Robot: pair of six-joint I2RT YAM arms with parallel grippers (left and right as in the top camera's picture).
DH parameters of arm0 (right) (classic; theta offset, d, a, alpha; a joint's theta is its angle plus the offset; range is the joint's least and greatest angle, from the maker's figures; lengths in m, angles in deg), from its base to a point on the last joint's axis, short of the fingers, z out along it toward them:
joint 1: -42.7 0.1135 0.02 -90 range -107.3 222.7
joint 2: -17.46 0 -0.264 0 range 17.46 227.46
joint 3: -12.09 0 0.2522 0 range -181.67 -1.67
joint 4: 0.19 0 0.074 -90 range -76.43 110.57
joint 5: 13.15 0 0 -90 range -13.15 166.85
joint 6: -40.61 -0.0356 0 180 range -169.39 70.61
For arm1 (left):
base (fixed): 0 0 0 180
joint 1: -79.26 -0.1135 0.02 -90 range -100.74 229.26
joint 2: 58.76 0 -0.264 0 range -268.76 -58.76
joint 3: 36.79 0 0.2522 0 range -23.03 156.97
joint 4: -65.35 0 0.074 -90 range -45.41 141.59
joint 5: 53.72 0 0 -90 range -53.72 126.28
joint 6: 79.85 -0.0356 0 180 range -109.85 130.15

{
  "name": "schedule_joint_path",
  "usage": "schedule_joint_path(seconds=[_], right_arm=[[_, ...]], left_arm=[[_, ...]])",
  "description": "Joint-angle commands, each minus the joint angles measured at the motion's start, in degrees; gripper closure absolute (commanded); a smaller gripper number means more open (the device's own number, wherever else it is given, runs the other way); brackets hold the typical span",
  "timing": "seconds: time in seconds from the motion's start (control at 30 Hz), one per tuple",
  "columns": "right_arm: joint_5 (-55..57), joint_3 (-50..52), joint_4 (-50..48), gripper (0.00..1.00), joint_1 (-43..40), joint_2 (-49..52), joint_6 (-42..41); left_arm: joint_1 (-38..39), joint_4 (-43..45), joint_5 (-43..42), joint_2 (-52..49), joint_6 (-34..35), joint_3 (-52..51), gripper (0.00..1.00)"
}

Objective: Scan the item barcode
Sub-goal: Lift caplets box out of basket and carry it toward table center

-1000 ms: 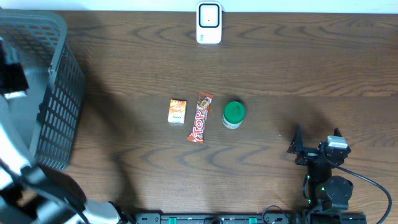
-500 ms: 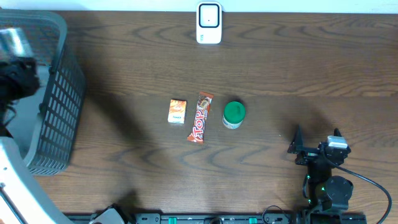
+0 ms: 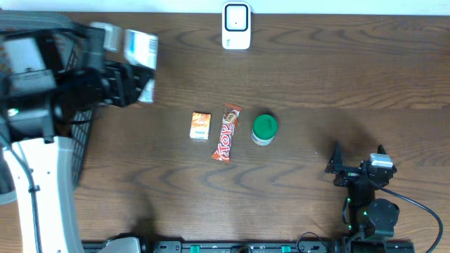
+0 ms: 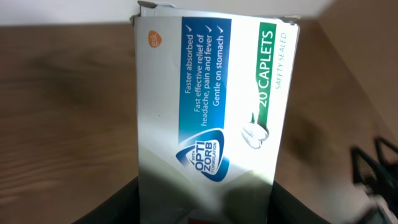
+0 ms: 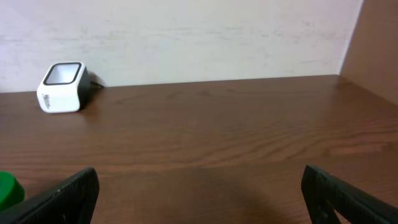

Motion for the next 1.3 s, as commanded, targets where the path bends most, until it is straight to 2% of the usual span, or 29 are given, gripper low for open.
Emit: schedule_joint_path(seconds=[0.0, 0.2, 0.33, 0.47, 0.83, 1.03, 1.27], right_arm=[[0.1, 0.1, 0.2, 0.01, 0.3, -0.3, 0.7], [0.1, 0.1, 0.2, 0.01, 0.3, -0.3, 0.7], [0.1, 0.1, 0.2, 0.01, 0.3, -0.3, 0.7], [0.4, 0.1, 0.2, 0.01, 0.3, -0.3, 0.7], [-1.4, 0.1, 0.2, 0.01, 0.3, -0.3, 0.5], [-15.7, 0.1, -0.6, 0.01, 0.3, -0.3, -10.8], [-41.4, 0.1, -1.2, 0.01, 0.3, 4.1, -33.3]], left_arm=[[4.1, -2.0, -1.1, -0.5, -3.1, -1.7, 0.46], [9.7, -2.2, -2.3, -0.5, -3.2, -7.6, 0.46], [13.4, 0.6, -9.1, -0.5, -3.5, -12.4, 0.46], [16.0, 3.4, -12.1, -0.6, -3.5, -16.1, 0.46], [23.0, 3.5, -13.6, -0.6, -7.0, -17.2, 0.46], [26.0, 4.8, -13.6, -0.6, -7.0, -17.2, 0.46], [26.0, 5.8, -13.8, -0.6, -6.7, -17.2, 0.46]])
